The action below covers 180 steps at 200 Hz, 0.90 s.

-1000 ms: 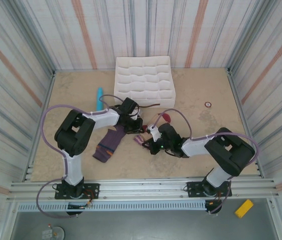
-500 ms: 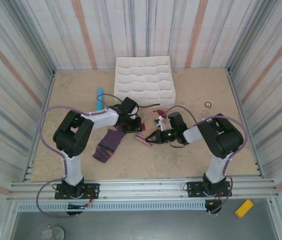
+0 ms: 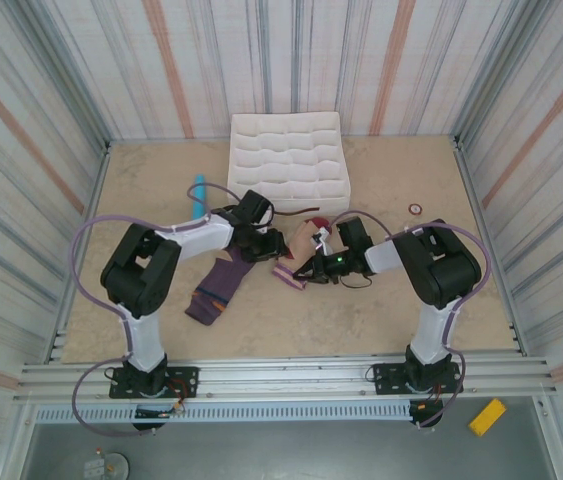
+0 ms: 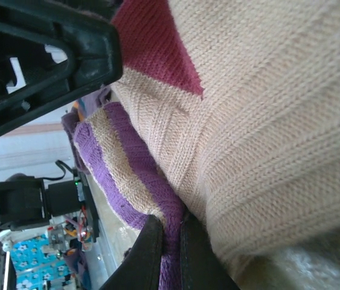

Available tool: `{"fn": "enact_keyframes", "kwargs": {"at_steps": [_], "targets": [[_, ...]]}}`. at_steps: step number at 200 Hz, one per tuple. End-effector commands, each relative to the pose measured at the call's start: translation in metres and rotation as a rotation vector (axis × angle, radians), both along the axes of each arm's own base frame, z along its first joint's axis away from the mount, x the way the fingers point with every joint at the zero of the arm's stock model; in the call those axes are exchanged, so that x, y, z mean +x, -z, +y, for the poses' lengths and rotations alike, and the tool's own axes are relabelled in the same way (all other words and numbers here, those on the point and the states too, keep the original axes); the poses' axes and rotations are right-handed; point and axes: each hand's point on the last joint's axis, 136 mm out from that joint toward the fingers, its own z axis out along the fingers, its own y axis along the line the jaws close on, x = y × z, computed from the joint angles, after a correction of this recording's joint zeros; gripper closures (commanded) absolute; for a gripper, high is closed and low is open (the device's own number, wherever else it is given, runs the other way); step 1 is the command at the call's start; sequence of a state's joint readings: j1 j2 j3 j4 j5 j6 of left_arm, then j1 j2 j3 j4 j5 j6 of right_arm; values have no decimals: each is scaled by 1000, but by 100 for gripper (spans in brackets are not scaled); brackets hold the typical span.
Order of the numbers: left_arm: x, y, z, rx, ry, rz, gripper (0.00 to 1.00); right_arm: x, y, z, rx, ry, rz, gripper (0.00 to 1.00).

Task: Roll the socks

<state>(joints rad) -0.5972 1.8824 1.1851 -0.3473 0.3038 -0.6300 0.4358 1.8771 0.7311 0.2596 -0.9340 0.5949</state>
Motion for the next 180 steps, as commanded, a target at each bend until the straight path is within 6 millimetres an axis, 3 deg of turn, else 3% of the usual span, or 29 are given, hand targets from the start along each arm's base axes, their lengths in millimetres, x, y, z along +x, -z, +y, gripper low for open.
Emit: {"fn": "enact_keyframes", "kwargs": {"at_steps": [1, 29, 95, 119, 180], "targets": [[-10, -24, 10, 5, -12, -1, 36, -20, 53, -39, -292, 100, 173, 100], [-24, -44, 9, -68, -40, 12, 36, -15, 46, -39, -331, 99, 163, 100], [-58, -24, 8, -171, -227, 81, 39, -9, 40, -19, -394, 36, 96, 100], [-60, -9, 8, -216, -339, 119, 41, -8, 40, -15, -406, 32, 87, 100], [-52, -2, 16, -183, -468, 62, 51, -6, 44, -12, -400, 46, 89, 100]]}}
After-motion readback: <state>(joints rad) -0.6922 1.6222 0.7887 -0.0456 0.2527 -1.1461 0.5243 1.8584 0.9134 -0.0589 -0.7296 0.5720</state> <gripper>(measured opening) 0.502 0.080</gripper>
